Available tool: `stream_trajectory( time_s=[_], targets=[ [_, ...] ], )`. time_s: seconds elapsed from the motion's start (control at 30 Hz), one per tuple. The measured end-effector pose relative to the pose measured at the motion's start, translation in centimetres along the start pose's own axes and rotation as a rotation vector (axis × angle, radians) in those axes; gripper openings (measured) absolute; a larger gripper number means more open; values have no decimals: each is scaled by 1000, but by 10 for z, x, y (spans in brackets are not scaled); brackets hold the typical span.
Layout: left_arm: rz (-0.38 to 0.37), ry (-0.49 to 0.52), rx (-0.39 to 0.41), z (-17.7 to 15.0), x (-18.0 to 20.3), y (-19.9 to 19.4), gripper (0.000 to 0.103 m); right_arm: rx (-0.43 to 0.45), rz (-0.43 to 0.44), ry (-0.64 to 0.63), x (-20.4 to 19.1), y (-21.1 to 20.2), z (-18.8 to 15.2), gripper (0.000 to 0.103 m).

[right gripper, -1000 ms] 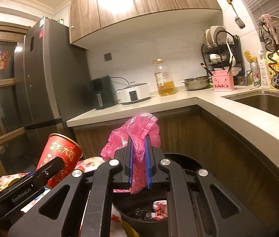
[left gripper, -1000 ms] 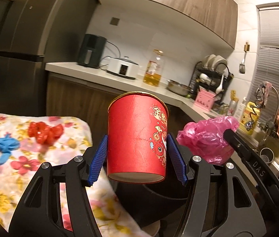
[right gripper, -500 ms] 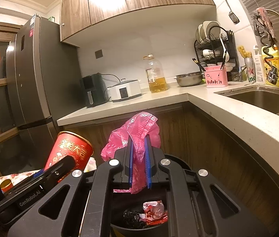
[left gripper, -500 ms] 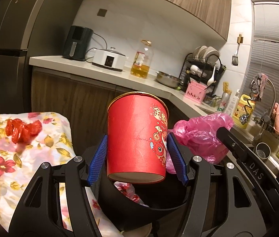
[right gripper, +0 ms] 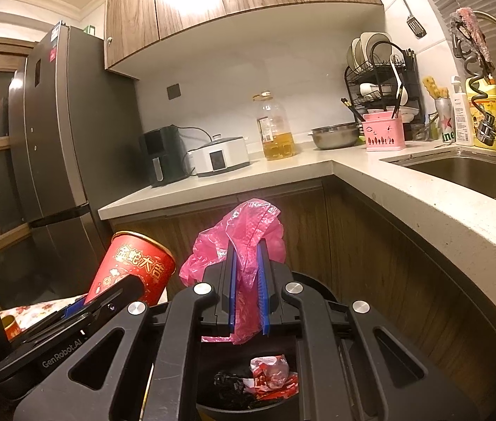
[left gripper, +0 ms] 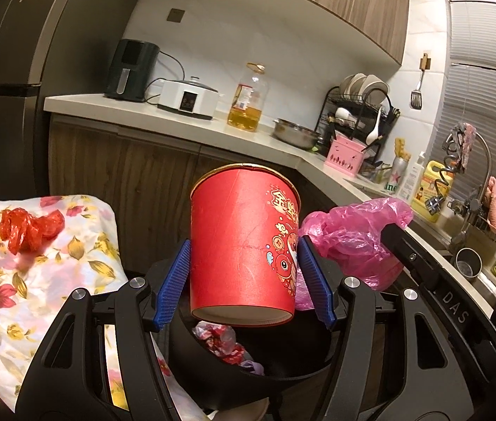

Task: Collect trash
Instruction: 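Open both grippers to drop the red cup and pink bag into the bin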

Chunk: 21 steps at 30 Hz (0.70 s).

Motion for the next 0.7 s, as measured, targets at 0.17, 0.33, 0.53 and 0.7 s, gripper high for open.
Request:
stream_trajectory(
  time_s=[0.17,0.33,0.53,0.7],
  targets=[
    [-8,7,-6,-1,2,4,61,-5,-3,1,2,2,-1,12],
    [-15,6,-15,-3,2,10,63,-4,3,2,3,5,-1,19],
    [-19,-9,-35,-6,0,18,64,-17,5,22,8,10,-3,24],
    [-16,-9,-49,-10,-1,23,70,-22,-1,34,14,11,-5,31]
  ],
)
Point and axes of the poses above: each gripper's, at about its wrist camera, not at the fingertips, and y roughly the way its jaws point, x to its right, z to its top, the point moved 9 cm from there along y, roughly the way its jaws point, and after that the axes turned 7 degrees about -x, right-handed, at the moved point
